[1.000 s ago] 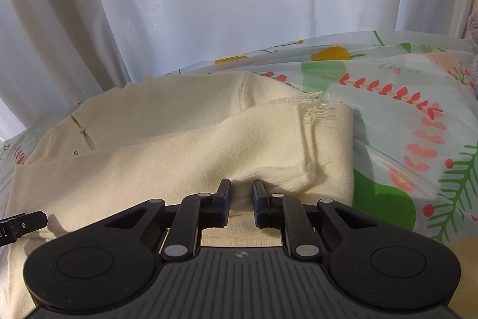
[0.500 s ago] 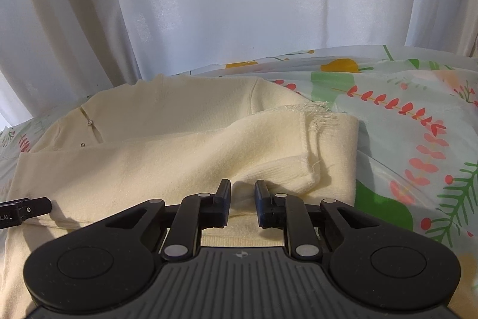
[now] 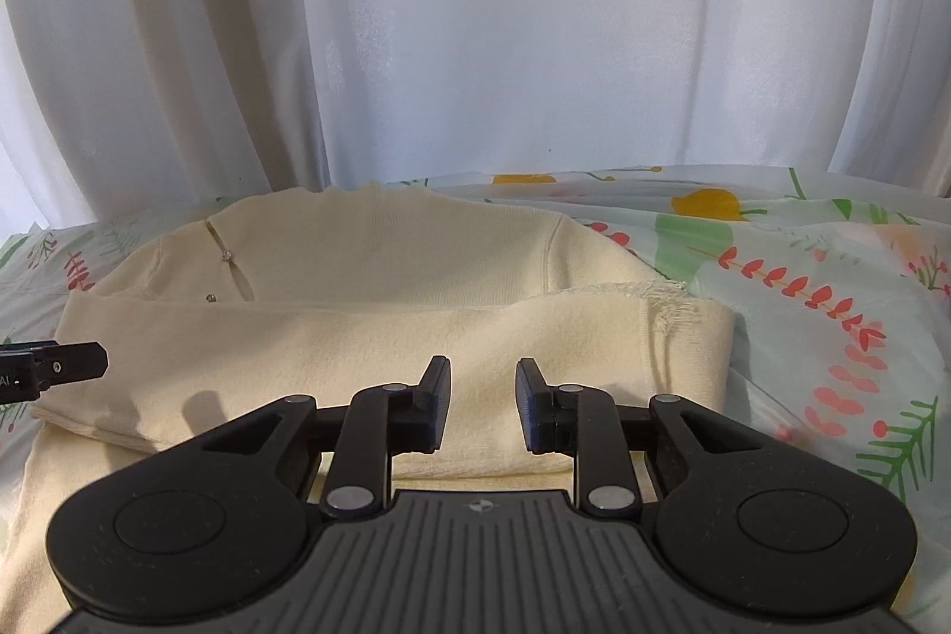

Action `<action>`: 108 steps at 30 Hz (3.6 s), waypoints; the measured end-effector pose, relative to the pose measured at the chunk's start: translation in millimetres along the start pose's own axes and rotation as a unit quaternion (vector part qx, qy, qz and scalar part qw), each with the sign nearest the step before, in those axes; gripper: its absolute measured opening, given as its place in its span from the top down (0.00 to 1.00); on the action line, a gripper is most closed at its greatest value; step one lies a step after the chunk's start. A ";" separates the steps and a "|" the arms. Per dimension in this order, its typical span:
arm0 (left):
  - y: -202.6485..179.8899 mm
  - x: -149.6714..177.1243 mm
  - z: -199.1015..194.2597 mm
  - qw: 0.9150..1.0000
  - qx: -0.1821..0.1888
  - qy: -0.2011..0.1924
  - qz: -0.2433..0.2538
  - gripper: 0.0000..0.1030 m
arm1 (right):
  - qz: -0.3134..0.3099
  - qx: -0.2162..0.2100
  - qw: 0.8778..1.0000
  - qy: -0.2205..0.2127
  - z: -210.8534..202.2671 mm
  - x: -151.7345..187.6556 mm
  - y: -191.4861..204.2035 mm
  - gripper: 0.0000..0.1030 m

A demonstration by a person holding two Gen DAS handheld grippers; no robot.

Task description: Fold small clothes

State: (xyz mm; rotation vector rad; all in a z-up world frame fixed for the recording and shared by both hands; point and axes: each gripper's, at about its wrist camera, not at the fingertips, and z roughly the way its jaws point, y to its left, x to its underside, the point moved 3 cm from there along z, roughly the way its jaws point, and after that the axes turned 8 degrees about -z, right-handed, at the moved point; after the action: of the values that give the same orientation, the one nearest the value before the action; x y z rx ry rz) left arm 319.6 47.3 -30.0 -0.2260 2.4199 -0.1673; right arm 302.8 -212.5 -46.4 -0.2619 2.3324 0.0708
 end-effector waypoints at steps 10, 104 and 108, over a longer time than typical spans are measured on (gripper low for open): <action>2.5 -1.8 27.0 0.998 -0.046 -0.005 0.035 0.36 | -0.022 0.049 0.998 0.032 31.8 4.5 -10.5 0.82; 77.7 74.9 -74.4 0.997 0.058 0.033 -0.033 0.60 | -0.008 -0.066 0.998 0.011 -94.9 114.1 -46.4 0.56; 70.7 75.7 -69.6 0.998 0.060 0.032 -0.003 0.83 | -0.010 -0.069 0.997 0.025 -85.4 113.0 -45.7 0.73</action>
State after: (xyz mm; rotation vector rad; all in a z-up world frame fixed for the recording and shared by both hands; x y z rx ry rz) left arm 209.2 104.9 -38.2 -0.1767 2.4622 -0.3265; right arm 175.5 -287.2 -66.0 -0.3589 2.3782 0.2187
